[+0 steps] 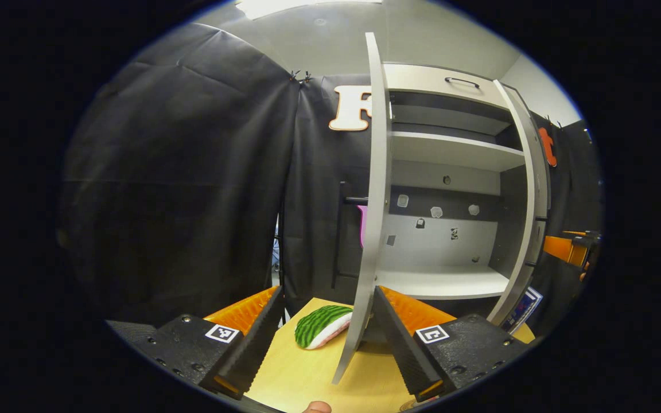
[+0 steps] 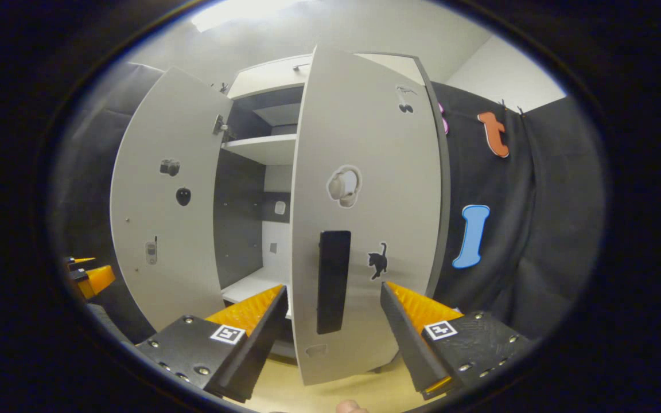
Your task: Grasp the bottle in the cabinet with the left hand and place it on the coaster, then close the right door with the right hand and the left door with the left hand.
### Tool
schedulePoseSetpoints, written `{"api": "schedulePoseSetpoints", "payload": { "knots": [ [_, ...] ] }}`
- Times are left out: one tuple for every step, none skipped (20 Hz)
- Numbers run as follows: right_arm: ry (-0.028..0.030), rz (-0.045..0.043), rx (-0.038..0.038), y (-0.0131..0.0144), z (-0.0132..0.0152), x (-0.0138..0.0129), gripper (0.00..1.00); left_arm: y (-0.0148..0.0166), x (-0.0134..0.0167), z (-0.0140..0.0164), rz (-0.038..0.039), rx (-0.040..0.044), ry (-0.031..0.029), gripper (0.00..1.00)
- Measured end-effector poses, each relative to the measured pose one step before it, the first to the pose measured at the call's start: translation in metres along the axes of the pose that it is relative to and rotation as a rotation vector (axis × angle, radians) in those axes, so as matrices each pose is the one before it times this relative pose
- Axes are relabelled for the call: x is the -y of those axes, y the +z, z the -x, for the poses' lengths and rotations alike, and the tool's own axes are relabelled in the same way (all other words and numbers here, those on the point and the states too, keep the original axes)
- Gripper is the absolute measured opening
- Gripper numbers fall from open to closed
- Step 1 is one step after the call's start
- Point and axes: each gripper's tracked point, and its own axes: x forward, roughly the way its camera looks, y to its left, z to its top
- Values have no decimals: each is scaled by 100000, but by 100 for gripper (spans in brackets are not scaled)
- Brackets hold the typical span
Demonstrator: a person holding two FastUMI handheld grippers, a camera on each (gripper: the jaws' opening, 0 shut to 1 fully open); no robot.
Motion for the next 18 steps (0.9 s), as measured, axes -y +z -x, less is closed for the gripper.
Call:
{"api": "schedulePoseSetpoints", "payload": {
  "knots": [
    [-408, -208, 19, -61, -47, 174, 98, 23, -91, -35, 524, 179, 14, 96],
    [-420, -232, -1, -34, 16, 93, 98, 64, -40, -127, 504, 92, -90, 92],
    [-438, -228, 5, 1, 66, 112, 98, 142, -182, -320, 121, 210, 191, 96],
    [-508, -217, 115, 5, 63, 108, 98, 175, -208, -221, -243, 253, 480, 92],
    [-606, -200, 163, 100, -28, 207, 98, 14, -275, -83, -442, 317, 477, 96],
    [-616, -184, 207, 93, 103, 176, 98, 137, -173, -79, -442, 330, 346, 96],
    [-615, -225, 195, -71, 0, 152, 98, 190, -151, -303, -329, 114, -25, 96],
    [-608, -210, 130, -42, 49, 111, 98, 193, -105, -246, -82, 338, -103, 92],
    [-685, -210, 102, 18, 75, 139, 93, -10, 3, -224, -9, 176, -340, 96],
    [-634, -217, 75, -45, 22, 142, 93, 133, 13, -222, -49, 43, -136, 92],
    [-525, -240, 53, 35, 123, 111, 93, 42, -176, -193, -232, 334, 35, 92],
    [-484, -167, 20, -70, -40, 51, 93, 51, -139, -262, -397, 365, 103, 92],
    [-558, -28, 95, 40, -19, 89, 93, 143, -118, -326, -559, 352, 356, 96],
    [-694, -24, 258, -6, 87, 111, 98, 236, -146, -394, -473, 222, 244, 92],
    [-677, -115, 171, 35, 11, 148, 98, 78, -31, -244, -96, 255, -176, 94],
    [-631, -242, 71, -2, 25, 71, 93, 58, 123, -375, 80, -12, -599, 96],
    [-573, -318, 73, 29, 3, 101, 93, -24, -81, -221, -80, -71, -358, 92],
    [-438, -250, 36, -48, -29, 35, 98, -28, -205, -343, -571, -30, 530, 96]
  ]
}}
